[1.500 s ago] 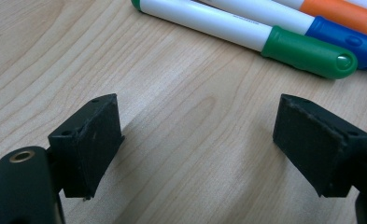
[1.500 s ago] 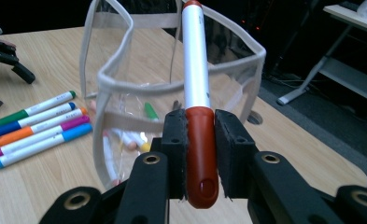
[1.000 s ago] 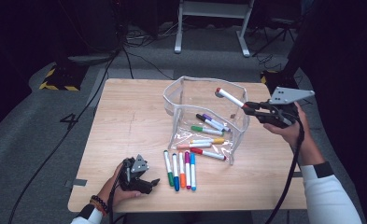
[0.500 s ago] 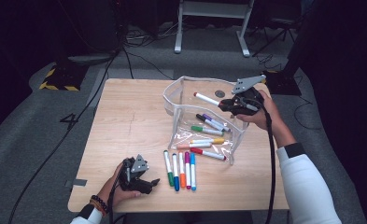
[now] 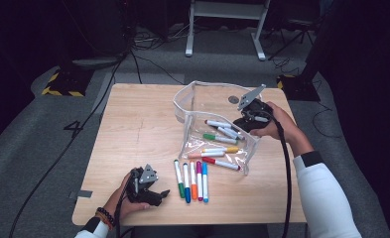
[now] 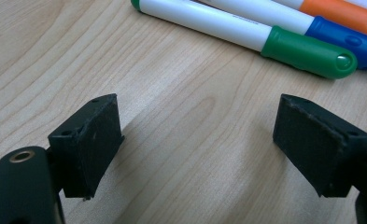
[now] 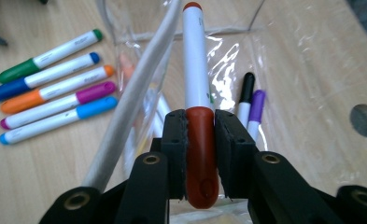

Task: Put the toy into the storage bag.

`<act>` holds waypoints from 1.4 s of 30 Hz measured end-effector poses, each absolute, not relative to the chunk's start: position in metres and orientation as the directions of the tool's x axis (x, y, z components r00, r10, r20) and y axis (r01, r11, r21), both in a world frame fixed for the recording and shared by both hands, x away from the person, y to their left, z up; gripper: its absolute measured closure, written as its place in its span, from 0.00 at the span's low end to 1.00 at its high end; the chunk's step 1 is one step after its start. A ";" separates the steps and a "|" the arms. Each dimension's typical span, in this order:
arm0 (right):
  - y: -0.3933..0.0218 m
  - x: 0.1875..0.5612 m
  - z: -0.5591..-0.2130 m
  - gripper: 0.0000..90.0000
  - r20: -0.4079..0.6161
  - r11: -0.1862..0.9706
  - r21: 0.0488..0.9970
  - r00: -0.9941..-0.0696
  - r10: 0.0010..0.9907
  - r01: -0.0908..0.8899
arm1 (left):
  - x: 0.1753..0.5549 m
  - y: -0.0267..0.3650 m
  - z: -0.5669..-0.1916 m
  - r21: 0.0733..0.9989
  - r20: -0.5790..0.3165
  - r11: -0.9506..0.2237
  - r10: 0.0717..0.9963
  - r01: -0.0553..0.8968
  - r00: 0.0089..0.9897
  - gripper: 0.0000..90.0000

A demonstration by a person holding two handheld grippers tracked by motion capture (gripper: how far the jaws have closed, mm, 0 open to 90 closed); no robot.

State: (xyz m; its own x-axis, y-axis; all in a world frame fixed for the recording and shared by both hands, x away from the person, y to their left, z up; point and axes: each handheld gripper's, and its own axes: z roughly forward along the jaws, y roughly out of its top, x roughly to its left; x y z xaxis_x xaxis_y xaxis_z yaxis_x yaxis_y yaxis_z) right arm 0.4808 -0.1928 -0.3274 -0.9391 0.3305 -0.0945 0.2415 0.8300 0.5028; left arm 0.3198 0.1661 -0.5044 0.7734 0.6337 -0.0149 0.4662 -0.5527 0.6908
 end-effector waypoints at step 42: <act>-0.318 0.392 -0.301 0.32 -0.200 0.528 0.795 -0.693 0.693 0.299 | 0.319 0.166 -0.504 0.691 -0.012 -0.560 0.623 0.456 0.782 0.17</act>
State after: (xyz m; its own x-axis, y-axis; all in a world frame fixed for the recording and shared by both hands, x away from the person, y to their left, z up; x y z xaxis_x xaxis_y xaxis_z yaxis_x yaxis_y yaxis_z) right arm 0.3923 -0.3180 -0.3015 -0.6929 0.6928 -0.1998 0.2986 0.5280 0.7950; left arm 0.3191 0.1658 -0.5043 0.7825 0.6225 -0.0124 0.4564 -0.5599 0.6915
